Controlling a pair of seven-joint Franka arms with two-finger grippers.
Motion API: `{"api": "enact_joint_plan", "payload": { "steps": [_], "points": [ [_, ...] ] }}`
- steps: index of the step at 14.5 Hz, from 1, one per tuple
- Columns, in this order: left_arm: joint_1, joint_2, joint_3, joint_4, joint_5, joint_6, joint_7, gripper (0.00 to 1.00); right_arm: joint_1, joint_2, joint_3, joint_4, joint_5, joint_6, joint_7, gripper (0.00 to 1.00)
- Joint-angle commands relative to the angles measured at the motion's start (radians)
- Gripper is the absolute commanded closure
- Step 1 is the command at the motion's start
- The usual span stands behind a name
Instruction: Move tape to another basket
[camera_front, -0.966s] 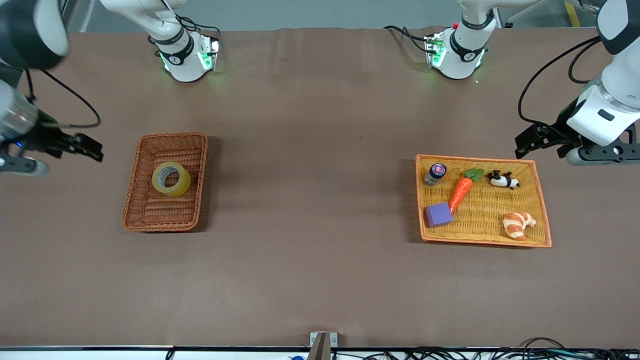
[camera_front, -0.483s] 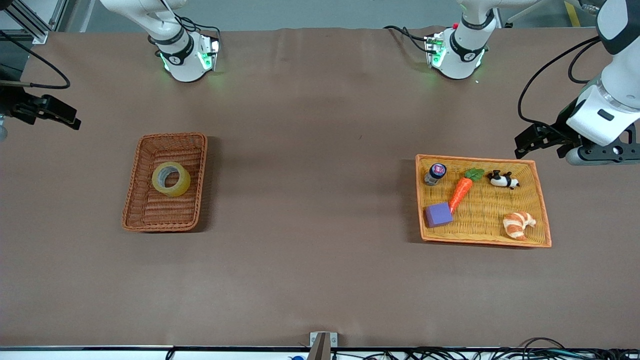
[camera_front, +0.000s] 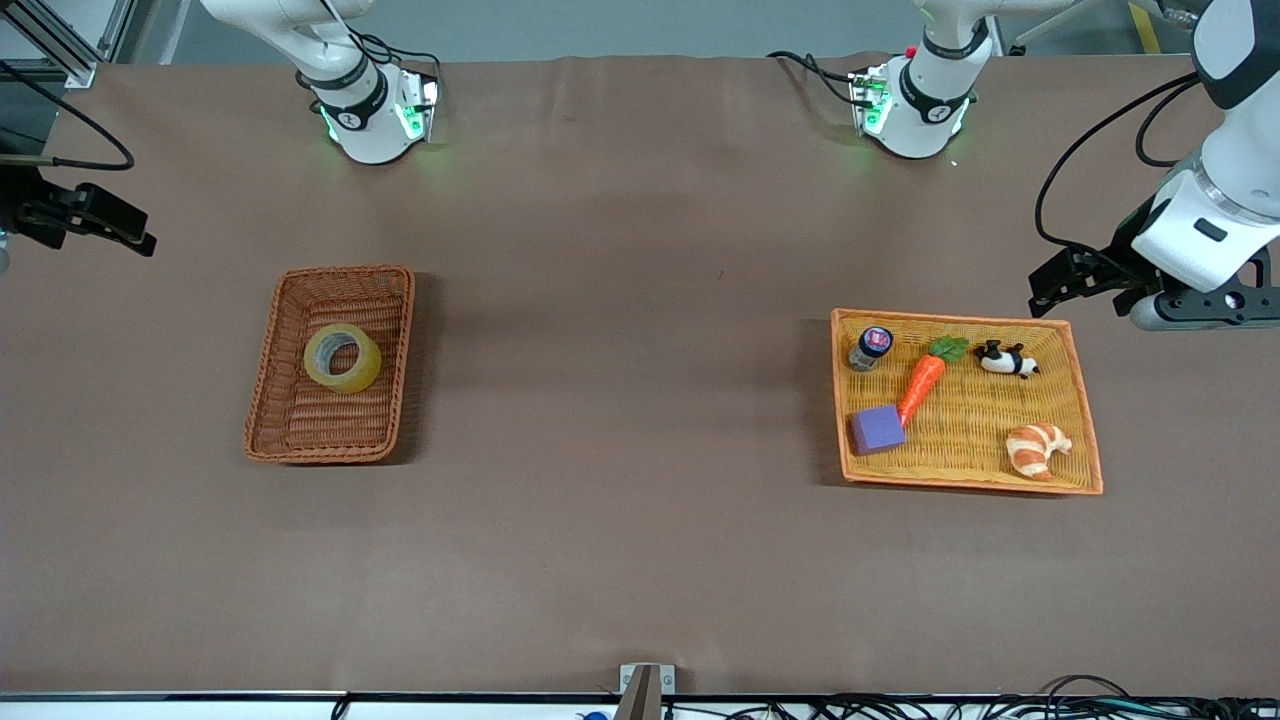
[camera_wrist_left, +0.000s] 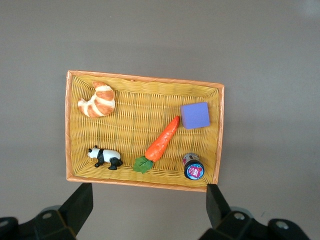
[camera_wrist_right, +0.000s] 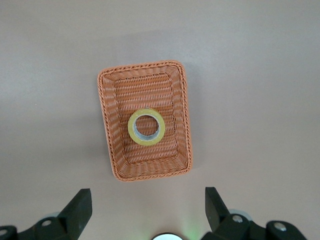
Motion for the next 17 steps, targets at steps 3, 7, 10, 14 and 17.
{"api": "enact_joint_plan", "payload": {
  "steps": [3,7,10,14,17],
  "points": [
    [0.0,0.002,0.002,0.007,-0.01,0.002,0.007,0.0,-0.018,-0.013,0.016,-0.002,0.008,0.0,-0.018,0.0],
    [0.0,-0.014,0.005,0.003,-0.013,-0.007,0.016,0.0,-0.018,-0.013,0.015,-0.006,0.011,0.053,-0.022,0.0],
    [-0.007,-0.04,0.005,-0.013,-0.015,-0.025,0.017,0.0,-0.018,-0.013,0.009,-0.006,0.013,0.057,-0.045,0.0],
    [-0.01,-0.066,0.006,-0.033,-0.021,-0.027,0.02,0.0,-0.018,-0.013,0.009,-0.006,0.014,0.053,-0.045,0.0],
    [-0.011,-0.055,0.006,-0.024,-0.021,-0.025,0.022,0.0,-0.018,-0.013,0.009,-0.006,0.014,0.053,-0.045,0.0]
  ]
}}
